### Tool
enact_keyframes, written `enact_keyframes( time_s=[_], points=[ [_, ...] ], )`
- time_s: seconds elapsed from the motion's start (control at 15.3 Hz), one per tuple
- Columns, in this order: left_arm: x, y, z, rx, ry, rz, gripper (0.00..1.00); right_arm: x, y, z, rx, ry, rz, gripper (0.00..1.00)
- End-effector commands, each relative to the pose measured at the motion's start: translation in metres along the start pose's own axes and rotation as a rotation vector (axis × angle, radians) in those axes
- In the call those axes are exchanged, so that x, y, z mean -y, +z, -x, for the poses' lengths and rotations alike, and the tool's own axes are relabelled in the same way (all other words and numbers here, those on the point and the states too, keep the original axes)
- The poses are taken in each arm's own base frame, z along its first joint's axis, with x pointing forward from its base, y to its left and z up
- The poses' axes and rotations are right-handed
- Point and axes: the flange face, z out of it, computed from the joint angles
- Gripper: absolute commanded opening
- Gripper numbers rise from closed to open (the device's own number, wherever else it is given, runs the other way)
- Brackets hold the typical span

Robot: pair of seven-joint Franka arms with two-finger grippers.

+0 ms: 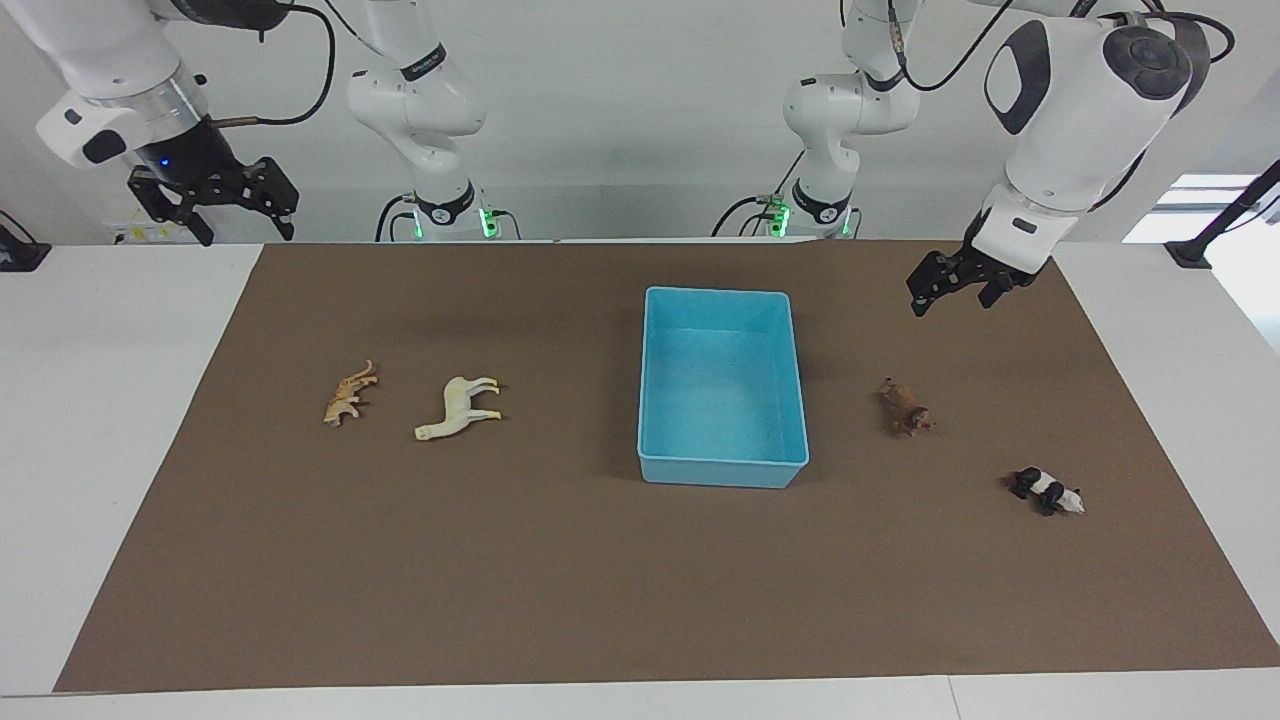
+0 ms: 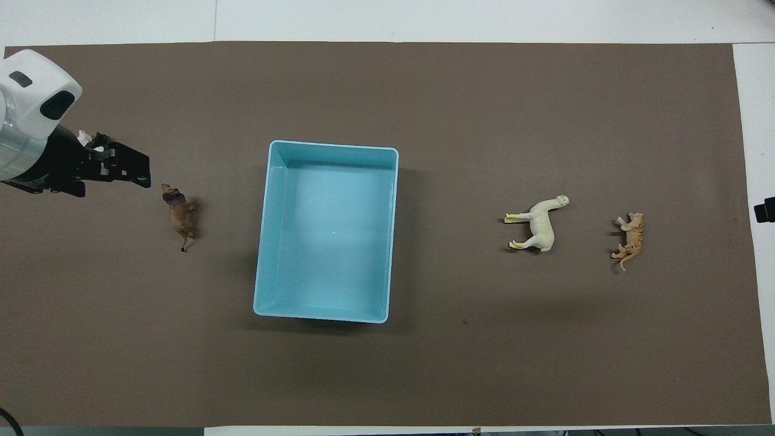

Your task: Put all toys into storage box

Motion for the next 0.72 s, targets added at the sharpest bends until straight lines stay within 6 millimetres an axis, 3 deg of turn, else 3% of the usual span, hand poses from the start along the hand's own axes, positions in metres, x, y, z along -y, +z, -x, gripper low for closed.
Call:
enact_keyframes(
  time_s=[0.0,0.52,0.59,0.65],
  points=[
    [-0.002,-0.002,-0.003,-0.011,0.017,0.005,1.00,-0.001,-0.002,-0.002,-0.004,0.019,0.017,1.00],
    [-0.008,-0.009,0.002,-0.024,0.012,0.005,1.00,0.000,0.000,0.002,0.009,0.026,-0.015,1.00],
    [-0.006,-0.014,0.006,-0.038,0.012,0.005,1.00,-0.003,0.001,0.003,0.011,0.027,-0.016,1.00],
    [0.006,-0.008,0.005,-0.049,0.002,0.006,1.00,-0.004,0.000,0.002,0.001,0.027,-0.014,1.00]
  ],
)
